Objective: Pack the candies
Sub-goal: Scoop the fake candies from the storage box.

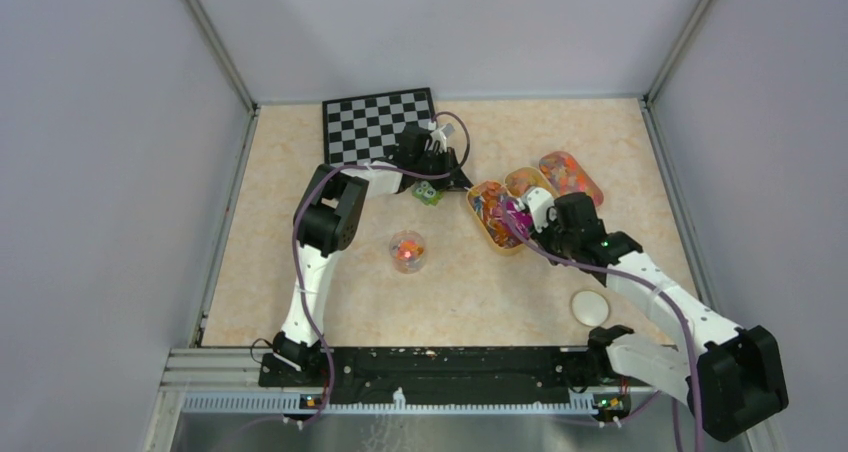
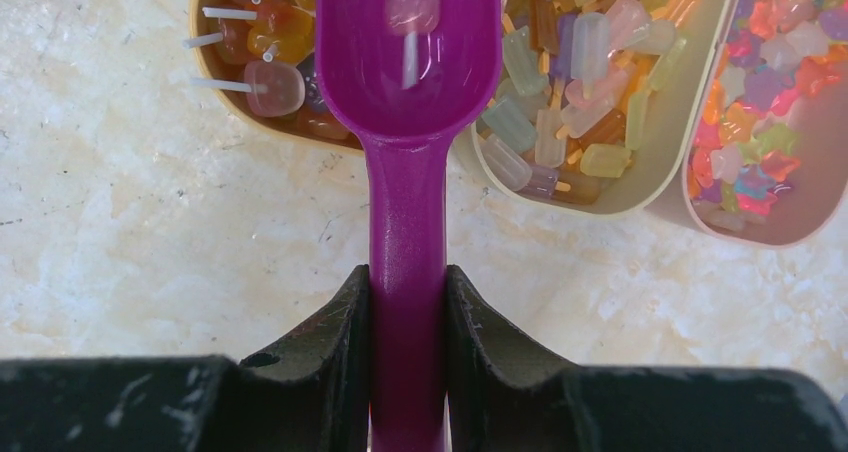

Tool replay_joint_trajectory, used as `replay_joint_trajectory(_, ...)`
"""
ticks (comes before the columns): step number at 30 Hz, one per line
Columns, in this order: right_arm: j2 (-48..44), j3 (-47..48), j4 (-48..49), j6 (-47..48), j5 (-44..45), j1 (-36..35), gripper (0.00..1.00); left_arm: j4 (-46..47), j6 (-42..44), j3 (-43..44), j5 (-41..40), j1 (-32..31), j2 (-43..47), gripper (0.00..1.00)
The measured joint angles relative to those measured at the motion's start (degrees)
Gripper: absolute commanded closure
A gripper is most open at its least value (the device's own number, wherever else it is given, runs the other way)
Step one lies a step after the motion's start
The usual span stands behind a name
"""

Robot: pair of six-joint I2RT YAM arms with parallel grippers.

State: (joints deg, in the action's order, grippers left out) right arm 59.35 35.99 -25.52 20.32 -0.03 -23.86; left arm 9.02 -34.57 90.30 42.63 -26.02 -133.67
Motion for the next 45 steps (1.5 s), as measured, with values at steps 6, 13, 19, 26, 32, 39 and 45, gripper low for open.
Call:
replay_joint_trajectory(6,-2.4,0.0,-1.4,0.4,0.0,0.5,1.0,0.0,0.0,0.0,0.0,0.0,0.0,0.84)
replay_joint_trajectory(13,-5.0,0.0,-2.6,0.7,-1.2,1.1,1.0,0.0,0.0,0.0,0.0,0.0,0.0,0.83)
replay_joint_trajectory(19,-6.9,0.0,-4.4,0.7,-1.9,1.4,1.0,-0.1,0.0,0.0,0.0,0.0,0.0,0.82)
replay_joint_trajectory(26,-10.7,0.5,-4.9,0.7,-4.1,1.9,1.0,-1.0,0.1,1.2,0.0,-0.1,0.0,0.75)
replay_joint_trajectory(32,-12.0,1.7,-4.3,0.6,-6.7,2.0,1.0,-2.4,0.3,2.8,0.0,-0.2,0.3,0.72)
replay_joint_trajectory(39,-13.3,1.7,-4.4,0.2,-9.2,2.0,1.0,-4.2,1.3,4.0,-0.1,-0.1,1.7,0.71)
replay_joint_trajectory(45,-13.4,2.6,-4.9,-0.9,-10.4,2.0,1.0,-6.3,2.9,5.0,-1.4,0.4,4.9,0.62)
